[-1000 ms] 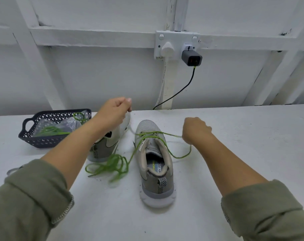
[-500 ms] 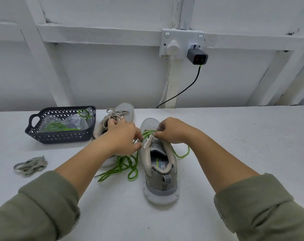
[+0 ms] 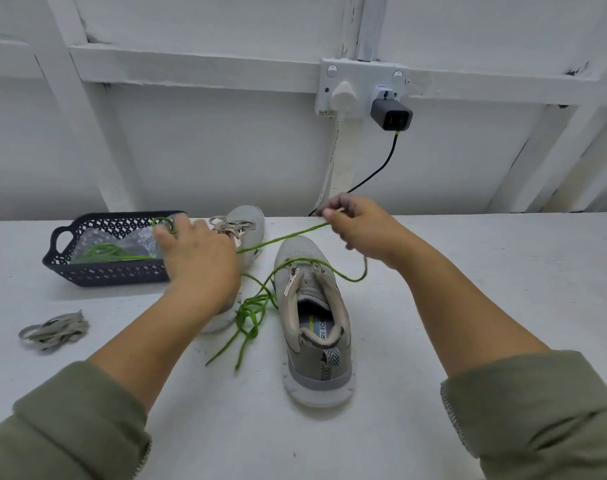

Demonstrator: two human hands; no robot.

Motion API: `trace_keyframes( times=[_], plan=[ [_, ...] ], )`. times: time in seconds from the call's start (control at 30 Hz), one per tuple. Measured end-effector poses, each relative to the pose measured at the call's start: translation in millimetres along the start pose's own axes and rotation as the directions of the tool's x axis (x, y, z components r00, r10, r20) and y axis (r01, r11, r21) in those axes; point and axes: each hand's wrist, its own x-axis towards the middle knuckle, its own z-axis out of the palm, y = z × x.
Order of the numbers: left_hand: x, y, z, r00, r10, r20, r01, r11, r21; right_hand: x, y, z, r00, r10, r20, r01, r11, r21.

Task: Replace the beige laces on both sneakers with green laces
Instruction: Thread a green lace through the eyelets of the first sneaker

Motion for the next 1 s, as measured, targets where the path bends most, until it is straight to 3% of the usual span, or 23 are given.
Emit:
trace_keyframes(
  times=[0.07, 0.13, 0.17, 0.23, 0.3, 0.4, 0.47, 0.57, 0.67, 0.7, 0.77, 0.83, 0.9, 0.93, 1.0],
  plan=[
    [-0.8, 2.4, -8.4, 0.999, 0.028, -0.024, -0.028, 1.0, 0.004, 1.4, -0.7, -2.1, 1.0, -0.014, -0.009, 0.013, 0.999, -0.041],
    [1.5, 11.0, -15.6, 0.976, 0.197, -0.096, -0.213, 0.955, -0.207, 3.3, -6.4, 5.6, 0.998, -0.052, 0.044, 0.055, 0.995, -0.079],
    [2.1, 15.8, -17.7, 0.951, 0.282, -0.123, -0.308, 0.885, -0.349, 4.2, -10.6, 11.0, 0.995, -0.074, 0.068, 0.079, 0.994, -0.075],
    [3.7, 19.2, -19.7, 0.929, 0.338, -0.153, -0.367, 0.782, -0.504, 5.4, -18.5, 18.2, 0.989, -0.111, 0.093, 0.116, 0.991, -0.061],
    [5.9, 12.8, -13.8, 0.952, 0.268, -0.151, -0.308, 0.831, -0.464, 6.2, -20.1, 16.4, 0.991, -0.11, 0.081, 0.114, 0.992, -0.048],
    [6.1, -4.6, -4.7, 0.99, 0.027, -0.139, -0.059, 0.971, -0.231, 6.9, -10.9, 5.1, 0.998, -0.056, 0.021, 0.056, 0.998, 0.015],
    [4.0, -8.3, -8.3, 0.988, -0.059, -0.145, 0.035, 0.986, -0.163, 7.8, -5.3, 3.0, 0.999, -0.034, 0.03, 0.034, 0.999, -0.008],
    [3.7, 4.4, -15.2, 0.974, 0.119, -0.195, -0.169, 0.948, -0.269, 8.1, -8.3, 14.0, 0.993, -0.051, 0.105, 0.056, 0.997, -0.05],
    [4.9, 15.8, -21.7, 0.928, 0.286, -0.237, -0.37, 0.773, -0.515, 8.2, -17.7, 24.0, 0.982, -0.121, 0.144, 0.116, 0.992, 0.046],
    [6.3, 14.4, -19.6, 0.929, 0.28, -0.243, -0.369, 0.754, -0.544, 8.0, -19.0, 23.6, 0.981, -0.132, 0.142, 0.124, 0.99, 0.065],
    [10.3, 6.7, -13.2, 0.958, 0.207, -0.198, -0.278, 0.835, -0.474, 8.2, -15.3, 16.0, 0.987, -0.122, 0.102, 0.116, 0.991, 0.066],
    [11.2, -6.3, -9.5, 0.996, 0.047, -0.077, -0.07, 0.946, -0.316, 7.9, -7.6, 6.6, 0.995, -0.088, 0.042, 0.084, 0.994, 0.071],
    [8.5, -12.1, -11.7, 0.995, -0.092, -0.022, 0.086, 0.977, -0.197, 8.2, -0.6, 1.9, 0.998, -0.059, 0.022, 0.058, 0.997, 0.052],
    [6.9, -10.7, -13.8, 0.993, -0.104, -0.046, 0.094, 0.976, -0.195, 8.5, 0.8, 2.7, 0.998, -0.053, 0.037, 0.053, 0.999, 0.014],
    [6.7, -1.3, -16.2, 0.993, 0.021, -0.116, -0.054, 0.956, -0.289, 9.9, -1.9, 9.7, 0.993, -0.067, 0.095, 0.069, 0.998, -0.016]
  ],
)
